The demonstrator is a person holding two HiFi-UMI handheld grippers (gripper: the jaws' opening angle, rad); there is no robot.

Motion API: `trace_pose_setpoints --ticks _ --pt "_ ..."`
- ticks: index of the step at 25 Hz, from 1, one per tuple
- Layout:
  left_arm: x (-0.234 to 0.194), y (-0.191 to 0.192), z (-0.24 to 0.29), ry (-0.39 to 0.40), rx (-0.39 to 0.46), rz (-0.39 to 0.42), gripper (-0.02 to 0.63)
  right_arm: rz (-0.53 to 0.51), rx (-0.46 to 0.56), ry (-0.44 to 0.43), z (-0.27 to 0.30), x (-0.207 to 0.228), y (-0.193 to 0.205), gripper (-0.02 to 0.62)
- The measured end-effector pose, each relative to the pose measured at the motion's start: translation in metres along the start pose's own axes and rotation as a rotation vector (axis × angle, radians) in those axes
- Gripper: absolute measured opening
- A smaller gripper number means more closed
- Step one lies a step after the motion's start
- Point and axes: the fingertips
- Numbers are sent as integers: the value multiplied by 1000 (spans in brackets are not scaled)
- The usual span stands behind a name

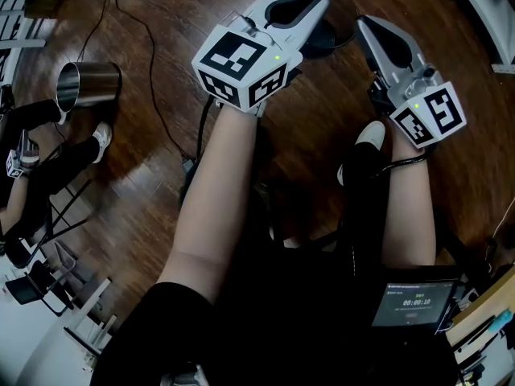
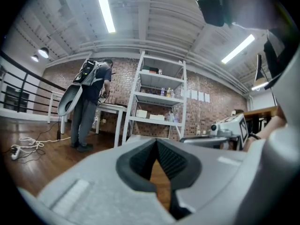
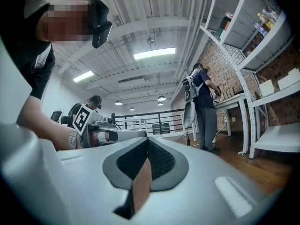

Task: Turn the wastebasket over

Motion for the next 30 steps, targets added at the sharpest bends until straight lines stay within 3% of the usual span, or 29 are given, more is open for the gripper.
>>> trace_pose_setpoints --ticks 7,16,30 --pt "40 7 5 29 -26 44 3 3 19 16 -26 -5 -7 9" --pt "59 15 7 49 -48 51 3 -20 16 15 -40 -6 -10 11" --pt "54 29 12 52 -77 37 3 -1 10 17 -31 2 -2 9"
Point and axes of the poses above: the fingertips, and each gripper's own axes: z forward along the fingers, x to its right, y out of its underside
